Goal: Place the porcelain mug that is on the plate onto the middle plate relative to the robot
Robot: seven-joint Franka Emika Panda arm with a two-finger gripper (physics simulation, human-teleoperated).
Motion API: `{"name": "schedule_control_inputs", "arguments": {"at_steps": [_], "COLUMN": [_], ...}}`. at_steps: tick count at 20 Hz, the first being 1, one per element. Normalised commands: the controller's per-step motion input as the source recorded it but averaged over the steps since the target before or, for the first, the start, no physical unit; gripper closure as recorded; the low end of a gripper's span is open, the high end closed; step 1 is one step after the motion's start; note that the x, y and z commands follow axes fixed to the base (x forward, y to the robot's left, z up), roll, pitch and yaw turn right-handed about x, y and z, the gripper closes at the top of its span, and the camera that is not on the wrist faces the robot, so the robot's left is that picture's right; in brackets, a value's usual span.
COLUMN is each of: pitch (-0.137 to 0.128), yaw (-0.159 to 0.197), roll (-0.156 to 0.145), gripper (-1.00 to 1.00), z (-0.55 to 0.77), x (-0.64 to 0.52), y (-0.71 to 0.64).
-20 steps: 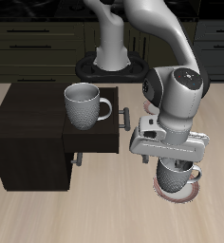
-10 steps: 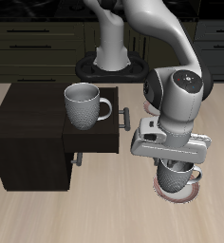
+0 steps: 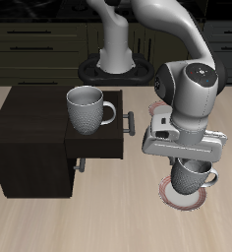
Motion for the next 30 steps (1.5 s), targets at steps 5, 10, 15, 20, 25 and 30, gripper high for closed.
{"name": "schedule_control_inputs", "arguments": {"at_steps": [5, 10, 15, 20, 25, 30], "pitch": [-0.046, -0.082, -0.07, -0.01, -0.009, -0.055], "yaw": [-0.048, 0.001, 0.038, -0.007, -0.036, 0.004], "roll": [0.049, 0.015, -0.02, -0.023, 0.018, 0.024], "gripper": [1.0, 1.0, 1.0, 1.0, 1.0, 1.0], "z": [0.4, 0.47, 0.1, -0.04, -0.03, 0.07], "x": [-0.35, -0.43, -0.3, -0.29, -0.4, -0.44], "y": [0.2, 0.03, -0.14, -0.18, -0.12, -0.11]}}
